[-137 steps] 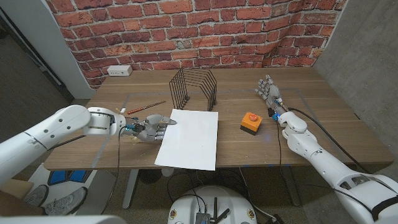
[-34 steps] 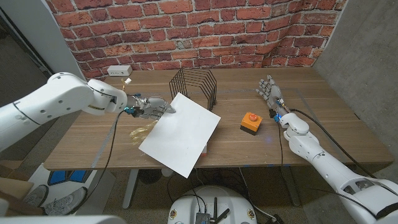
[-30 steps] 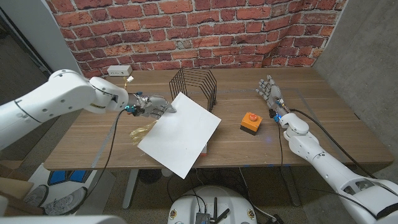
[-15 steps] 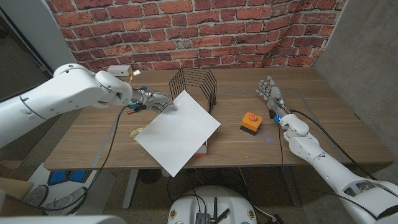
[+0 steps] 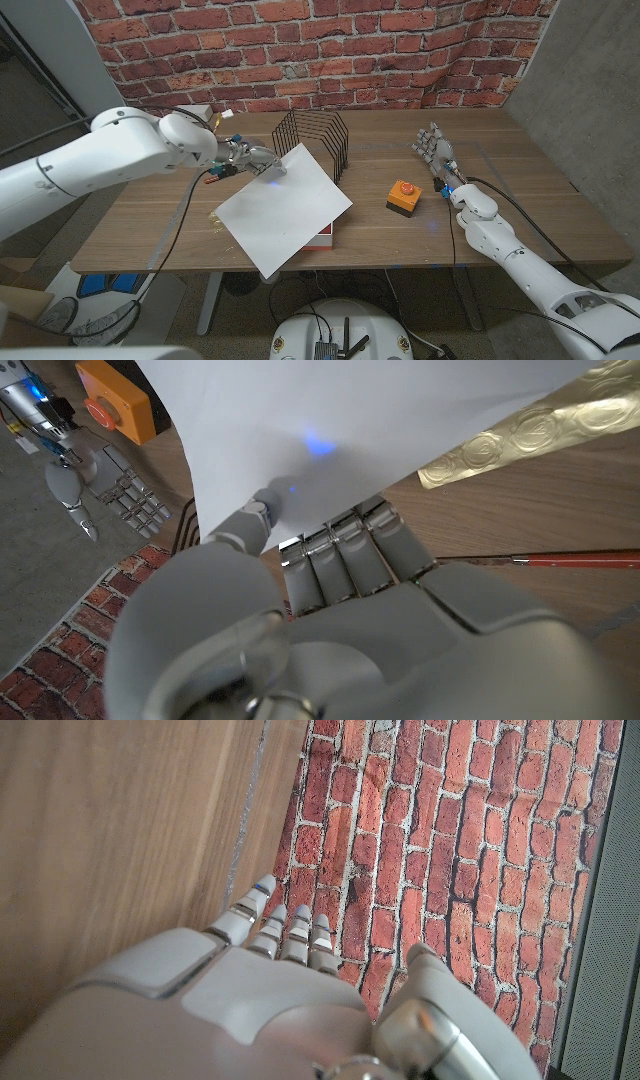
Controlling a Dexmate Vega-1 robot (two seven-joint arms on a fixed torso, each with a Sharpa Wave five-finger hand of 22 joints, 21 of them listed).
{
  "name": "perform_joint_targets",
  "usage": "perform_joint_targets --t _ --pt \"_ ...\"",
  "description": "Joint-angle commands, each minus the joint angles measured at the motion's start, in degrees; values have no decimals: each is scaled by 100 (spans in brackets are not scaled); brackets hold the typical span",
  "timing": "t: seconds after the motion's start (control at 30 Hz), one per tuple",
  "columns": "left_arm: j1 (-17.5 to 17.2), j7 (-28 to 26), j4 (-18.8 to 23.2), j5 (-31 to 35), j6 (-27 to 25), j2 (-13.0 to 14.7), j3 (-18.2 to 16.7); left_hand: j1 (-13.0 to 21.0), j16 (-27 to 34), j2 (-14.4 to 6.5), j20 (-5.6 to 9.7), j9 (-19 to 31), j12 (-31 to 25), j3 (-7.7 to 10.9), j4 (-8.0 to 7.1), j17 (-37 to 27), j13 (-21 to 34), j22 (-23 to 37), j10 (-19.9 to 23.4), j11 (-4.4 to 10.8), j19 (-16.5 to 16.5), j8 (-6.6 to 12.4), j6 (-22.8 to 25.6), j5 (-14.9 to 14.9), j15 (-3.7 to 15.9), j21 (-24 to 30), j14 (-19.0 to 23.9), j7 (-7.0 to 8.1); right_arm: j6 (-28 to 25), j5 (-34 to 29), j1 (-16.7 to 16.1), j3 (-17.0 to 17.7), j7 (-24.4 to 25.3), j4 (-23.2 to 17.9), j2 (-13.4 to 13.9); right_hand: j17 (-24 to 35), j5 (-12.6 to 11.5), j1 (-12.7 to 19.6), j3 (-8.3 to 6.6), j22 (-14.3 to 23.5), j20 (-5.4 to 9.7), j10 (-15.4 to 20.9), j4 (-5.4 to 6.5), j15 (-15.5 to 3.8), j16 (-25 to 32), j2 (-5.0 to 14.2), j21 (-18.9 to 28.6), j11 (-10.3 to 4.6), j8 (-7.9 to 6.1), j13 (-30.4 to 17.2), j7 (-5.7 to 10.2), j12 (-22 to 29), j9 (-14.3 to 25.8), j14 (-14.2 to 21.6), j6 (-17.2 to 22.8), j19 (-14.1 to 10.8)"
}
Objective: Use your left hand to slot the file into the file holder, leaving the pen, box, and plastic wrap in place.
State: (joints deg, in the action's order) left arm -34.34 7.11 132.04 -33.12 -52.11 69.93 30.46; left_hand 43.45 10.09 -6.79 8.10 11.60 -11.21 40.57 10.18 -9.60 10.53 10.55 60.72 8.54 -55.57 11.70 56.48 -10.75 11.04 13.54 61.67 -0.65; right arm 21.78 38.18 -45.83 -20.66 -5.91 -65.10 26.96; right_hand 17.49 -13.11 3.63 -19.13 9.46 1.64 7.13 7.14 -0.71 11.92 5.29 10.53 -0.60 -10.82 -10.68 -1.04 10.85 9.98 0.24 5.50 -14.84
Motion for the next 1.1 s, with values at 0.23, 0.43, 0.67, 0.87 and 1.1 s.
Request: perform_joint_targets --t 0.23,0.43,0.67,0.87,1.1 --pt "401 918 135 1916 519 67 627 -20 7 -39 207 20 -2 51 11 -17 25 24 25 30 41 2 12 35 201 4 -15 59 69 -12 100 -25 18 186 -130 -1 6 -53 -54 14 -22 24 -12 21 57 200 33 28 -3 0 -4 14 11 7 47 -74" --pt "338 1193 109 2696 1214 148 701 -28 -15 -25 230 22 7 51 13 -10 27 26 7 46 61 2 13 38 204 0 -73 125 65 -7 104 -31 24 188 -150 -1 8 -56 -56 14 -23 31 -13 22 59 198 33 32 -4 0 -2 17 12 8 54 -76" --pt "99 1357 118 3162 1492 93 524 -38 -4 -37 256 23 17 49 4 -17 29 28 -17 46 66 5 18 43 218 3 -79 172 35 5 67 -35 49 136 -155 0 10 -49 -61 15 -31 51 -24 20 68 200 35 32 -6 -1 -6 24 12 22 62 -84" --pt "-127 1317 129 3406 1728 87 325 -45 6 -39 272 24 15 44 -1 -22 30 29 -14 46 83 10 26 47 215 0 -76 195 12 15 56 -38 64 124 -165 3 13 -53 -59 15 -31 56 -25 19 72 201 36 32 -7 -1 -8 25 12 22 67 -89" --pt "-305 1305 140 3755 2013 72 159 -46 2 -40 277 25 17 47 1 -21 31 30 -17 33 103 11 26 47 222 -5 -93 214 25 2 77 -45 65 159 -180 5 16 -52 -61 15 -34 56 -32 20 76 202 35 39 -5 -2 -8 24 13 21 68 -90"
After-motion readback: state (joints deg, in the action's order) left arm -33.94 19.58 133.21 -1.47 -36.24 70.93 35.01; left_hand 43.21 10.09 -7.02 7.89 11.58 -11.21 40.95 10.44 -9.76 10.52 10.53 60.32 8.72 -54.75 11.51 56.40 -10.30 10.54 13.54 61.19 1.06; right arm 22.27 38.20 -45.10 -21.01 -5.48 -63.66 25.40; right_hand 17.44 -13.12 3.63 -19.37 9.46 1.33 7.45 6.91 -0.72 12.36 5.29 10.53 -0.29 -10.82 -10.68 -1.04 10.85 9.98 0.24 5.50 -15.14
